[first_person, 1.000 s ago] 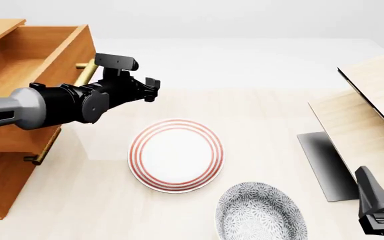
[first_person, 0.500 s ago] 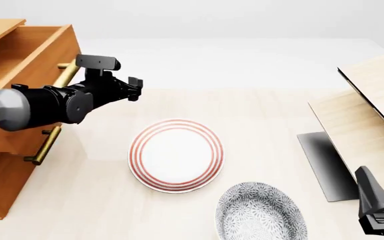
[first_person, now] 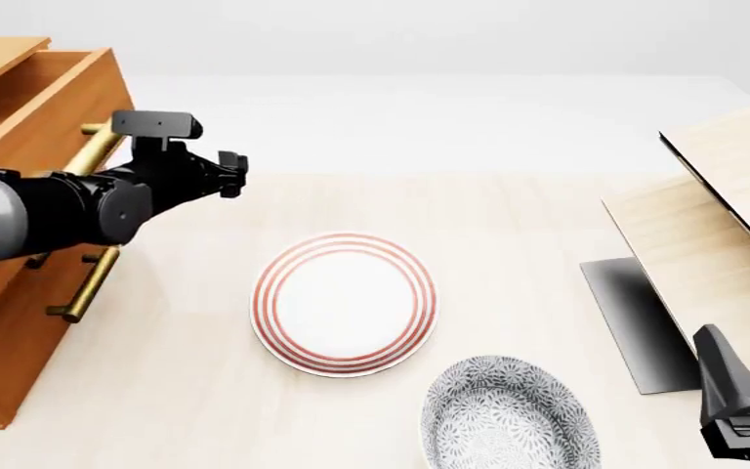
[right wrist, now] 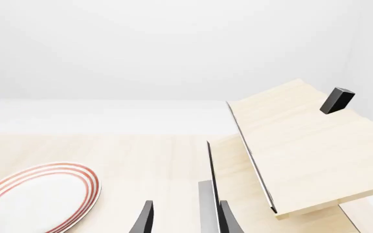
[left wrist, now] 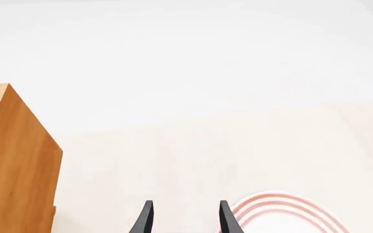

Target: Close the top drawer of the cabinet.

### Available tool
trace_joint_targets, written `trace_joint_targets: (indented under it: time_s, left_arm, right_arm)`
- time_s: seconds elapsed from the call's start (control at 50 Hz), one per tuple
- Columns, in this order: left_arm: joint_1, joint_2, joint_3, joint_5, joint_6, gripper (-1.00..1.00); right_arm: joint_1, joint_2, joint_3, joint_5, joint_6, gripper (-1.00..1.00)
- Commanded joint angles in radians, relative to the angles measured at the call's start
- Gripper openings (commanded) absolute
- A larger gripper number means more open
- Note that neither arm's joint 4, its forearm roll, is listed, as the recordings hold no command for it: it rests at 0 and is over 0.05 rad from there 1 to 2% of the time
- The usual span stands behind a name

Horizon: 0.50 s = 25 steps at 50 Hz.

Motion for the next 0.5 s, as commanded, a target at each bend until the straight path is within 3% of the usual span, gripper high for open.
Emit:
trace_joint_targets:
  time_s: [0.02,0.5]
  left_arm:
    - [0.043,-0.013,0.020,-0.006,0.002,1.00]
    - [0.108,-0.030,0.049,-0.017,0.004,1.00]
  right_arm:
    - [0.000,0.000,0.000,0.000,0.000,1.00]
    - [0.000,0.000,0.000,0.000,0.000,1.00]
